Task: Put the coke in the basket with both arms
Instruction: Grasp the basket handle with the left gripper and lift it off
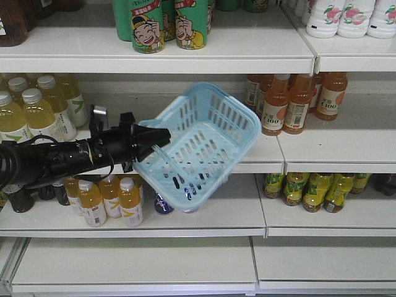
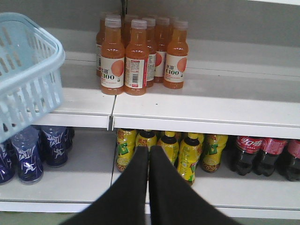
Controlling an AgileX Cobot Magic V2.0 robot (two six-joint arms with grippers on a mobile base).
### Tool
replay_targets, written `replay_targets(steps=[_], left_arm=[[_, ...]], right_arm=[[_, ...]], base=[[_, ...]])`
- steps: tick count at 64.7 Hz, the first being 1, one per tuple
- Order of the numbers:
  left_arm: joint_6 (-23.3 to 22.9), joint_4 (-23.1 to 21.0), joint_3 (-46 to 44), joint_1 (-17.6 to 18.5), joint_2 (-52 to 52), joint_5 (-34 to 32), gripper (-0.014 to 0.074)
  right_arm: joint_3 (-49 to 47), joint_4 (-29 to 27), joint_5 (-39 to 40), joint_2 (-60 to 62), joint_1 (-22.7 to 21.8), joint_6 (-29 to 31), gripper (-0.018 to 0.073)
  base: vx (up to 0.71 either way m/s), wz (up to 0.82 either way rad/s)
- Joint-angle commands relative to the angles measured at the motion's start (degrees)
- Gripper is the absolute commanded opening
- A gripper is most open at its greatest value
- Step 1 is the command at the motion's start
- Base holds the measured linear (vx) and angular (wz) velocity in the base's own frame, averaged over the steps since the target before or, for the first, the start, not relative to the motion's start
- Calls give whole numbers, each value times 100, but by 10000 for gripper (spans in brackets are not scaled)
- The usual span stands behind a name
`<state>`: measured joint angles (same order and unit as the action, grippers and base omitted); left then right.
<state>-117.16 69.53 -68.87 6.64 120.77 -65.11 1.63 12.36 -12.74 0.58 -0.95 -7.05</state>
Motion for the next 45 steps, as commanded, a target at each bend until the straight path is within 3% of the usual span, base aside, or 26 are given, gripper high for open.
replay_targets(steps=[1, 8, 23, 34, 45], left_arm=[[-186, 824, -113, 294, -831, -1409, -8], [-186, 1205, -113, 668, -1426, -1409, -8], [-186, 1187, -113, 1436, -2825, -1404, -8], [-186, 1175, -113, 1740, -3678, -1404, -8], [-186, 1158, -113, 1822, -4192, -1388, -8]], right_arm=[[49, 65, 418, 105, -8, 47, -5], [49, 65, 418, 105, -8, 47, -5], [49, 65, 418, 105, -8, 47, -5], [49, 65, 418, 105, -8, 47, -5], [49, 65, 418, 105, -8, 47, -5]], base=[[0, 0], [0, 0], [0, 0], [0, 0], [0, 0]])
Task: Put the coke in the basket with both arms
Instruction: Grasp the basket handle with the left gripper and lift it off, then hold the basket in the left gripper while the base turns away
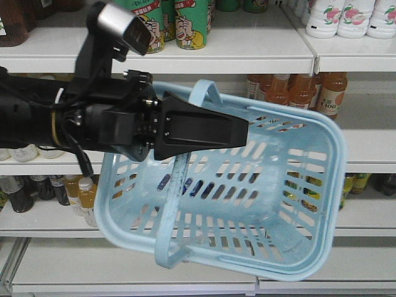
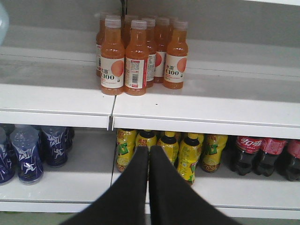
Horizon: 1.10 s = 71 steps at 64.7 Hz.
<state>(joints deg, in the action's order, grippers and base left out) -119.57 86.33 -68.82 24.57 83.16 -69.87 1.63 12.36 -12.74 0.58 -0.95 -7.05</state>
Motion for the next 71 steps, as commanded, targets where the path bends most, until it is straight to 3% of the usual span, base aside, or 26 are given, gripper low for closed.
replay_targets(steps=[1, 10, 25, 41, 71], left_arm=[[55, -522, -118, 28, -457, -902, -8], [55, -574, -118, 28, -595, -664, -8], [55, -1083, -118, 28, -601, -224, -7], [55, -1088, -129, 23, -601, -925, -8], [55, -1088, -129, 23, -596, -925, -8]], right_arm=[[49, 65, 418, 105, -8, 47, -5], [49, 65, 418, 105, -8, 47, -5], [49, 53, 418, 105, -8, 47, -5], [49, 53, 418, 105, -8, 47, -5], [49, 53, 418, 105, -8, 47, -5]], base=[[0, 0], [0, 0], [0, 0], [0, 0], [0, 0]])
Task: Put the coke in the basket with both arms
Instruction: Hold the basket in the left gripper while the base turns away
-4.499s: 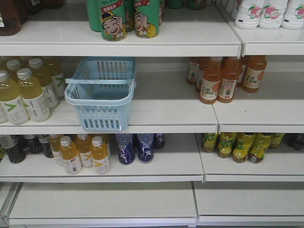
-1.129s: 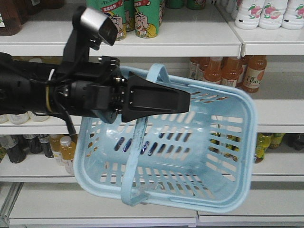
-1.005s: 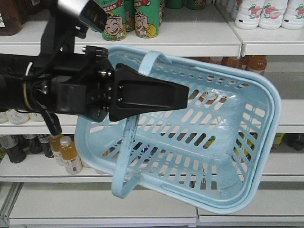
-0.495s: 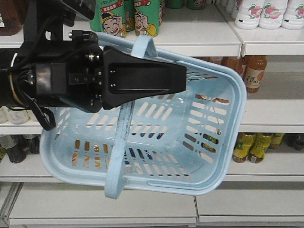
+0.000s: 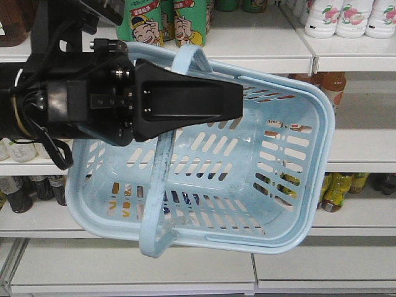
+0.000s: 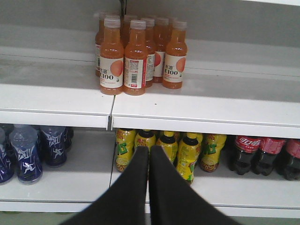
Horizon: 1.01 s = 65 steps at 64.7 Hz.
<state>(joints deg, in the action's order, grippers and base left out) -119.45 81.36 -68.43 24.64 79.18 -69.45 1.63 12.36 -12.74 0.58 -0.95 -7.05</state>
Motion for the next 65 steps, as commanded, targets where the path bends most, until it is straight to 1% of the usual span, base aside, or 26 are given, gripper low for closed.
replay_targets(steps=[1, 30, 65], left_arm=[[43, -591, -167, 16, -198, -967, -8], [43, -591, -167, 16, -198, -967, -8], [43, -591, -167, 16, -198, -967, -8]], right_arm=[[49, 53, 418, 105, -8, 47, -5], [49, 54, 423, 105, -8, 47, -5], [49, 54, 423, 105, -8, 47, -5]], base=[[0, -2], [-3, -13], [-6, -35]])
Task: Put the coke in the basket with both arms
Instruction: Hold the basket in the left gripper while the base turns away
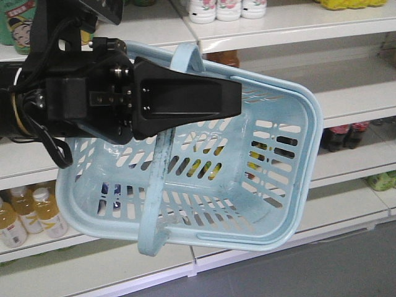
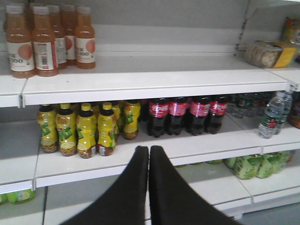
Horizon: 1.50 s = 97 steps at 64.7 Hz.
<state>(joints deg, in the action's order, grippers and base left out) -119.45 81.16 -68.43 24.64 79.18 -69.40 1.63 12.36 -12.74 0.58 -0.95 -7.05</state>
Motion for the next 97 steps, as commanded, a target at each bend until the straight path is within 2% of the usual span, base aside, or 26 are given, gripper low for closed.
replay_targets(steps=[1, 97], left_arm=[[43, -571, -167, 16, -198, -971, -8], [43, -571, -167, 16, -199, -971, -7]], right_arm=[[49, 54, 423, 105, -8, 47, -5], [49, 54, 418, 105, -8, 47, -5]], base=[[-7, -47], [-10, -50]])
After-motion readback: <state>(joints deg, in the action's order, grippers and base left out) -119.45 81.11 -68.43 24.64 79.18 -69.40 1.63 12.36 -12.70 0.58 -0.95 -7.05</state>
